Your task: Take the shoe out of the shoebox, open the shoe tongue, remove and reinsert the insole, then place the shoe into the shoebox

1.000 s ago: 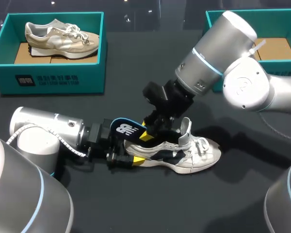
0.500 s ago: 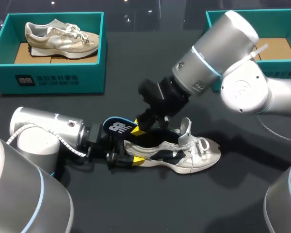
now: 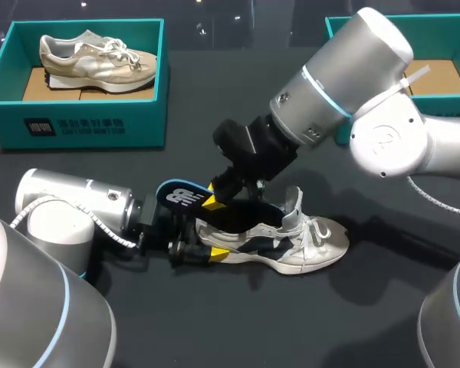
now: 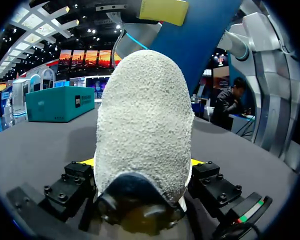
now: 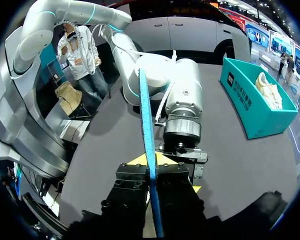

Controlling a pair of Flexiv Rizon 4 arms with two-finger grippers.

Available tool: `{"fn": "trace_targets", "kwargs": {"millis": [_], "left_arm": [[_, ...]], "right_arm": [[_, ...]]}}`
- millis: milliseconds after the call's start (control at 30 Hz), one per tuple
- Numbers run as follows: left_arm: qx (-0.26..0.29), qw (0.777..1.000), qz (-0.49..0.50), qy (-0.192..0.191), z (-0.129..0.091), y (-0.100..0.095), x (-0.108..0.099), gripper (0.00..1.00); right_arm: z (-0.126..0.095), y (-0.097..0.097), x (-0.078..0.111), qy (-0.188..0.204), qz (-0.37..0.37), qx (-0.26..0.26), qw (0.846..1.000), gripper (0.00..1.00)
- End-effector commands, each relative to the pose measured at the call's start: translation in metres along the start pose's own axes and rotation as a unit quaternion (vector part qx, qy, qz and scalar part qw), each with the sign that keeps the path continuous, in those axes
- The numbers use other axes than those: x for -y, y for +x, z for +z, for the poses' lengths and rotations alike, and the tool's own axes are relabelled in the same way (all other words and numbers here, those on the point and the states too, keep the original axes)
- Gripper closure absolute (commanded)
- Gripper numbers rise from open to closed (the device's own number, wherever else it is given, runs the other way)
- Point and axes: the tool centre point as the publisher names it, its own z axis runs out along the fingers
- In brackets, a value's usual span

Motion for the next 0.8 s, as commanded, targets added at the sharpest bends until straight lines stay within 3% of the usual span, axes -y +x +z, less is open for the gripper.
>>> {"fn": "trace_targets", "kwargs": {"millis": [33, 133, 167, 567, 700, 767, 800], "left_arm": [[0.001, 1.0, 0.0, 0.0, 0.0, -0.001, -0.001, 1.0], [0.001, 1.0, 0.0, 0.0, 0.0, -0.001, -0.001, 1.0], [0.001, 1.0, 0.0, 0.0, 0.0, -0.001, -0.001, 1.0], [0.001, 1.0, 0.0, 0.0, 0.0, -0.001, -0.001, 1.0], [0.001, 1.0, 0.0, 0.0, 0.0, -0.001, -0.001, 1.0], [0.001, 1.0, 0.0, 0.0, 0.0, -0.001, -0.001, 1.0], [0.001, 1.0, 0.0, 0.0, 0.0, -0.001, -0.001, 1.0]], "right_arm": [[-0.038, 0.02, -0.023, -0.049, -0.007, 0.015, 0.999, 1.0], [-0.072, 0.028, -0.042, -0.144, -0.008, -0.023, 0.989, 1.0], [-0.083, 0.033, -0.052, -0.153, -0.018, -0.025, 0.988, 1.0], [-0.083, 0.033, -0.052, -0.153, -0.018, -0.025, 0.988, 1.0], [-0.115, 0.052, -0.05, -0.195, 0.013, -0.004, 0.981, 1.0], [-0.132, 0.06, -0.044, -0.226, 0.046, -0.001, 0.973, 1.0], [-0.141, 0.064, -0.04, -0.259, 0.044, -0.015, 0.965, 1.0]]}}
